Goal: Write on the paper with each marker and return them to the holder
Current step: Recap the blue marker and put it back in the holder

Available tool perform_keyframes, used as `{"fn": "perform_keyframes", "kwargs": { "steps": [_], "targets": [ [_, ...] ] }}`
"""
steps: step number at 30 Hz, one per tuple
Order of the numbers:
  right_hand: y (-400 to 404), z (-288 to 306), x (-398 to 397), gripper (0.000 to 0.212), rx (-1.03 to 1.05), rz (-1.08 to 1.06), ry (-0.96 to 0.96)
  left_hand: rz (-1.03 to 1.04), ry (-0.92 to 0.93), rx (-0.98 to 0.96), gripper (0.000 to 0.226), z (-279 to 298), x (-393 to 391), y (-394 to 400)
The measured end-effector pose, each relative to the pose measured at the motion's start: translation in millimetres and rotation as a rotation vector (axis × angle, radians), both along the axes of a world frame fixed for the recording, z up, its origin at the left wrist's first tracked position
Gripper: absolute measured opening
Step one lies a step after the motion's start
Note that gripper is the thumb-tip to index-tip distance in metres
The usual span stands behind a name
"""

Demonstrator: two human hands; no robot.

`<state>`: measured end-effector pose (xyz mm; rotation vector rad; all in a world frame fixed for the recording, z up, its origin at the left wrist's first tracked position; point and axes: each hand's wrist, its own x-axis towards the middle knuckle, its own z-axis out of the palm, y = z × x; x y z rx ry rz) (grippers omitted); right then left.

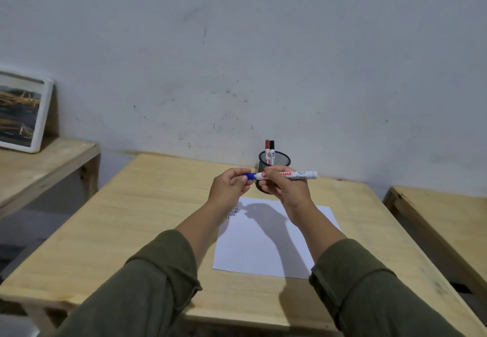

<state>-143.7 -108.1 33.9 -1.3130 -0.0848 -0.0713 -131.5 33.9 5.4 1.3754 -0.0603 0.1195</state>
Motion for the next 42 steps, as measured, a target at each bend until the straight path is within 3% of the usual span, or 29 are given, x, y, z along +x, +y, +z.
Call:
{"fn": "perform_keyframes", "kwargs": {
  "steps": [8,15,20,25,33,37,42],
  "targets": [
    [-8,8,2,0.014,-0.017,0.07,-0.009,-0.096,0.045,0.035,0.019,13,-2,4],
    [-10,8,4,0.014,-0.022,0.108,-0.039,-0.036,0.067,0.037,0.019,14,-5,-3],
    [-4,4,0,0.009,-0.012,0.074,-0.077,0.065,-0.021,0.132,0.02,10,-2,-5],
    [1,8,-5,0.009,-0.12,0.125,-0.089,0.026,0.0,0.023,0.026,8,2,-1],
    [-5,18,-10,0.072,-0.042,0.461,0.05,0.07,0.056,-0.1,0.028,32,31,15],
    [-2,22,-9,0.061,-0.056,0.492,0.07,0.067,-0.004,-0.045,0.031,43,37,17],
    [-1,17,2,0.04,-0.182,0.284,-0.015,-0.007,-0.101,0.042,0.029,50,36,6]
  ]
}}
